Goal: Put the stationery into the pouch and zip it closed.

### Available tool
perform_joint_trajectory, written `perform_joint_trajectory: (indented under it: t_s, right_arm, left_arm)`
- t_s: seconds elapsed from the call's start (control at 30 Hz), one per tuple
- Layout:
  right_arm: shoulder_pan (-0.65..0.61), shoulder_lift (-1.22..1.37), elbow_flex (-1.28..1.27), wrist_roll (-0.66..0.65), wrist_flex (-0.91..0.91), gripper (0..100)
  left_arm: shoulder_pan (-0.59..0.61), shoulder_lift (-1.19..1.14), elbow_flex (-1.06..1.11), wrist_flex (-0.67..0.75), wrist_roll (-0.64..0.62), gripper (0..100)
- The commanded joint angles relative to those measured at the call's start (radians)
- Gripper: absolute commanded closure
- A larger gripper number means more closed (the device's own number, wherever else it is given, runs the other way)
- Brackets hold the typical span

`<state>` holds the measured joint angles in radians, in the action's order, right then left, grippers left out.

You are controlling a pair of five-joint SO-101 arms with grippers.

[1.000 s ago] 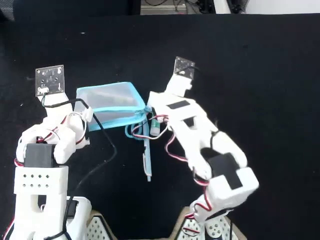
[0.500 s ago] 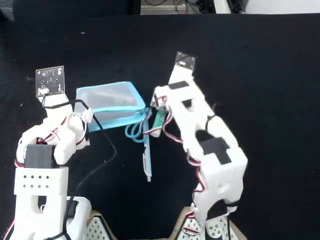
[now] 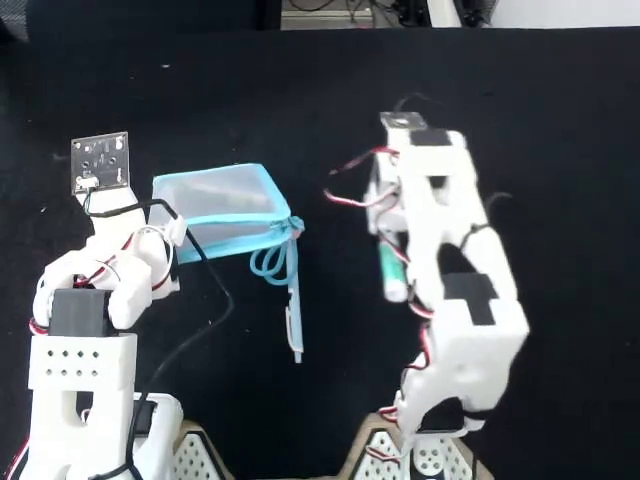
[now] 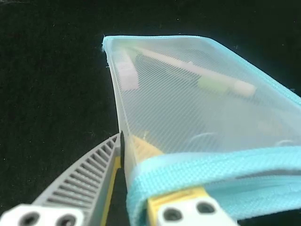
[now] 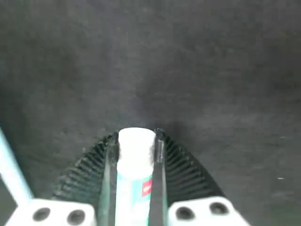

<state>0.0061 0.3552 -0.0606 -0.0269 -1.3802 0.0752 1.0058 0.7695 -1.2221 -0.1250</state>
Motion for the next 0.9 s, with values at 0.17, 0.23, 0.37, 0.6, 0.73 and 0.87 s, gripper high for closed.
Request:
perform_joint_trajectory:
  t_s: [0.17,0.23,0.37,0.6,0.73,0.87]
  right_arm:
    - [0.066,-0.260,-0.372,-0.341,0.388,98.2]
    - [0.038,-0.271,-0.403,-0.394,0.402,98.2]
    - [-0.002,-0.271,-0.400,-0.411,0.367,86.4]
    - [-0.005,-0.271,-0.263,-0.414,0.133,74.4]
    - [-0.005,-0.268,-0.191,-0.414,0.061,81.6]
    - [-0.015,-0.203,-0.140,-0.414,0.026,79.6]
  left_arm:
    - [0.004,0.002,-0.008,0.000,-0.002,97]
    - [0.008,0.002,-0.010,-0.002,-0.002,97]
    - [0.008,0.002,-0.008,-0.002,-0.002,97]
    - [0.010,0.002,-0.008,-0.003,-0.002,97]
    - [0.010,0.002,-0.008,-0.003,-0.002,97]
    - [0.010,0.002,-0.008,-0.003,-0.002,97]
